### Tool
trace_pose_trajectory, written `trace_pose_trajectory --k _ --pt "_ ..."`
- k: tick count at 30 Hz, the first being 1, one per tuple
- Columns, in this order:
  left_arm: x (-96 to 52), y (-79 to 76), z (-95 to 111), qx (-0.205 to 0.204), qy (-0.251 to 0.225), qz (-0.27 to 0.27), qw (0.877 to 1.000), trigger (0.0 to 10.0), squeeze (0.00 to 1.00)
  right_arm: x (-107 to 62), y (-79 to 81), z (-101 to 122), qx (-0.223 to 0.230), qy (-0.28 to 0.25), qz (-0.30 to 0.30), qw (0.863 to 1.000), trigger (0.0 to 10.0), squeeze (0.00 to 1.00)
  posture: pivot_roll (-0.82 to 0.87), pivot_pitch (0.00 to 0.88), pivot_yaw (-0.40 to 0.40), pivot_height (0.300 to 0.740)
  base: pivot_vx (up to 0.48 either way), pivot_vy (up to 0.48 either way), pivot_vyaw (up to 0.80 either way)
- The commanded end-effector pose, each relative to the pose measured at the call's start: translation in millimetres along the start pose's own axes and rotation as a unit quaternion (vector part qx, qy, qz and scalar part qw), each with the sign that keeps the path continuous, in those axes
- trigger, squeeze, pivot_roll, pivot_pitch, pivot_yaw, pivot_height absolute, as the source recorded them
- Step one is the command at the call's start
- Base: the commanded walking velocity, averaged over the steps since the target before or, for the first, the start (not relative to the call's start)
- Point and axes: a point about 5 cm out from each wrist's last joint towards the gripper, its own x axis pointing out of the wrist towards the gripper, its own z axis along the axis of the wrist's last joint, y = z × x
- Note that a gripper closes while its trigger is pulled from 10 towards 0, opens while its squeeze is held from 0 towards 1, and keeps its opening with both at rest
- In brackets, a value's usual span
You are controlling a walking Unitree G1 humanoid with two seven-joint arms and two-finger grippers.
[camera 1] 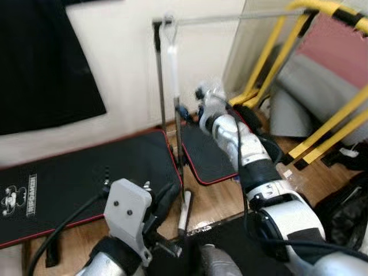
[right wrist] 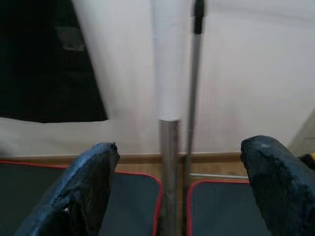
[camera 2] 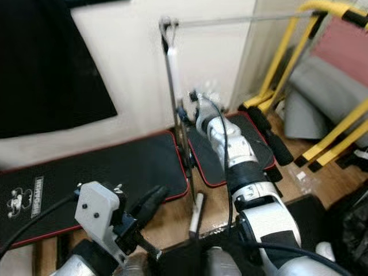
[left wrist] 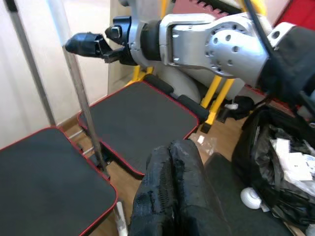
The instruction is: Sweep floor
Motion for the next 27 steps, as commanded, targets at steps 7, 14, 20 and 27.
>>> trace_pose_trajectory --k 7,14,20,27 --pt "6.3 10.9 -4 -0.007 0.006 0.021 1.0 10.0 0.0 -33.7 -17.4 17 0.038 -0.103 0.045 0.993 10.0 0.0 0.02 0.217 -0.082 0.74 0.0 0.0 0.0" --pt "16.0 26.8 -12 0.016 0.009 0.044 0.999 10.0 0.0 -100.9 -18.8 -4 0.054 -0.118 0.082 0.988 10.0 0.0 -0.05 0.14 -0.052 0.74 0.0 0.0 0.0" --pt "21.4 38.0 -18 0.034 0.012 0.097 0.995 10.0 0.0 -148.5 -5.1 -50 0.037 -0.052 0.116 0.991 10.0 0.0 -0.08 0.102 -0.035 0.74 0.0 0.0 0.0" --pt "19.4 40.6 -32 -0.01 0.007 0.178 0.984 10.0 0.0 -159.8 -16.1 -80 0.089 -0.007 0.09 0.992 10.0 0.0 -0.08 0.031 -0.034 0.74 0.0 0.0 0.0"
